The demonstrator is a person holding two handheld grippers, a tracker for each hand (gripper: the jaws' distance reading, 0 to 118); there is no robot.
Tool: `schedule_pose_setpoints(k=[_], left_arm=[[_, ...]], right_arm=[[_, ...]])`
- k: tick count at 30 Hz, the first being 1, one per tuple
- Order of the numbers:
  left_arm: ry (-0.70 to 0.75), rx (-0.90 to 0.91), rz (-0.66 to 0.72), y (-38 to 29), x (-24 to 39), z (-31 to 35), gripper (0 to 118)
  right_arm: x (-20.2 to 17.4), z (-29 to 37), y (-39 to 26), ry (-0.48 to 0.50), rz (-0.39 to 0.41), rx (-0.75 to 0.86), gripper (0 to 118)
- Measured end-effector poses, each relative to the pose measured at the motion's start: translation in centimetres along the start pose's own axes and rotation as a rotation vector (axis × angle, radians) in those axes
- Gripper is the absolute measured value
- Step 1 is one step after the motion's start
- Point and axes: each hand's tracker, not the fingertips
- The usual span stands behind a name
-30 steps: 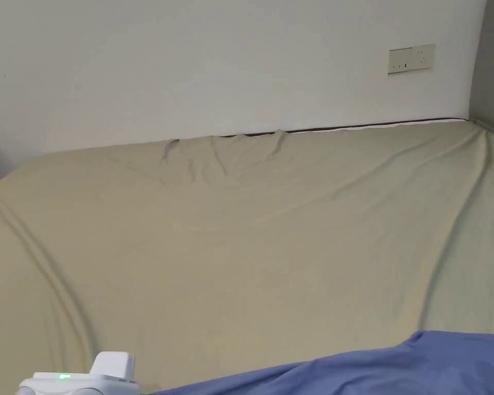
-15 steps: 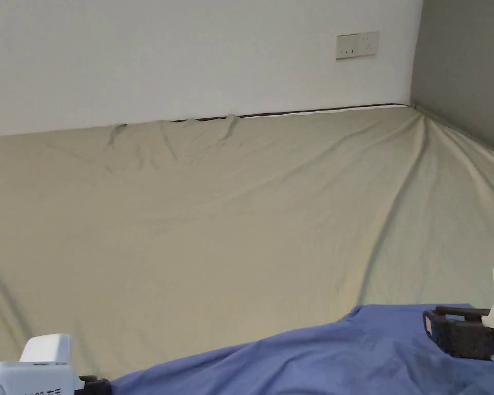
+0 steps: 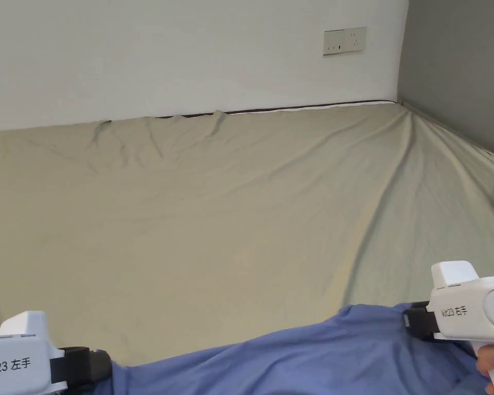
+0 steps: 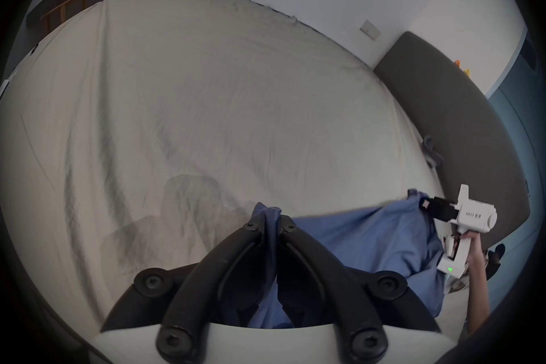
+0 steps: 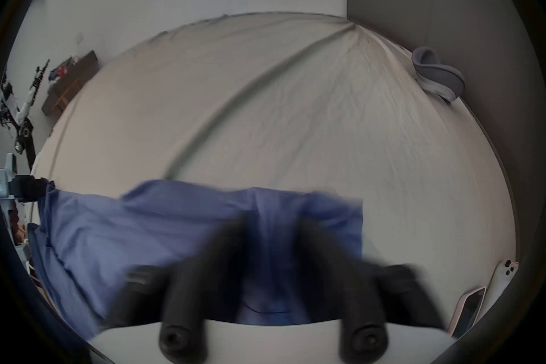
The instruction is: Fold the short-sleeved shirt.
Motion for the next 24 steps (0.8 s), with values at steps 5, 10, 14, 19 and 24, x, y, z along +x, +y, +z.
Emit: schedule_pose_setpoints(k=[5,10,14,19,24], left_arm=[[-0.009,0.057,-0.006,0.0,0.6,3.1,5],[-0.034,0.146,-0.047,-0.6,2.0,8.2,5],[-0.041,0.229,-0.089,-1.8,3.6,12.8,5],[-0.002,0.258,-0.139,-5.9,4.8,17.7,5],[0.033,0.25,-0.102,-12.7,3.7,19.9,5]], right_arm=[[0.6,3.9,-0.1,0.087,-0.079,0.074,0],[-0.2,10.8,-1.0,0.156,-0.12,0.209,0],[-1.4,16.7,-2.9,0.167,-0.135,0.305,0],[-2.6,22.8,-9.1,0.222,-0.185,0.339,0],[-3.6,25.2,-17.4,0.145,-0.191,0.245,0]])
